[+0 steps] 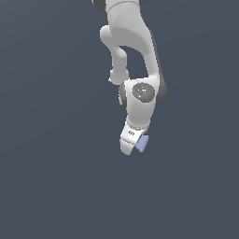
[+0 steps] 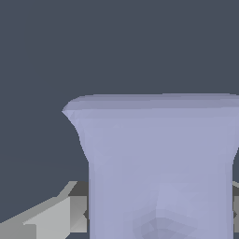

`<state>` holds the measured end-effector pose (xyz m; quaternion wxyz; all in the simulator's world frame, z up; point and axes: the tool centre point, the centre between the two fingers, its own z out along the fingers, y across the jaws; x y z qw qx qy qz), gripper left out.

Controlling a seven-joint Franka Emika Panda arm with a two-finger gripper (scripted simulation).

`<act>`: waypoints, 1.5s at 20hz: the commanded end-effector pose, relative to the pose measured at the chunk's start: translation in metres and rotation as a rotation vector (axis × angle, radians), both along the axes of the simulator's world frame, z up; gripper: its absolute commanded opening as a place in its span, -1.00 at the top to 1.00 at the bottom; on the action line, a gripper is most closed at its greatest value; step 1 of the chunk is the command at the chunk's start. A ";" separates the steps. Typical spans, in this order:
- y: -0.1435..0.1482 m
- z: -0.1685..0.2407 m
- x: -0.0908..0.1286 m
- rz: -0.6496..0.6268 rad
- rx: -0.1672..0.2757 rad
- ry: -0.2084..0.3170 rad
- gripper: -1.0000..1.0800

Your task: Pick up the object and move it to a goal position.

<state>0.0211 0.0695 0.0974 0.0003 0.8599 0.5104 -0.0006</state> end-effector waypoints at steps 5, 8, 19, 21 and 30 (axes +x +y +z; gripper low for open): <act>-0.028 0.074 -0.002 0.001 0.000 -0.001 1.00; -0.041 0.109 -0.003 0.001 0.001 -0.001 1.00; -0.086 0.232 -0.004 0.002 0.003 -0.001 1.00; -0.093 0.249 -0.004 0.001 0.003 -0.001 1.00; -0.111 0.295 -0.002 -0.001 0.001 -0.001 1.00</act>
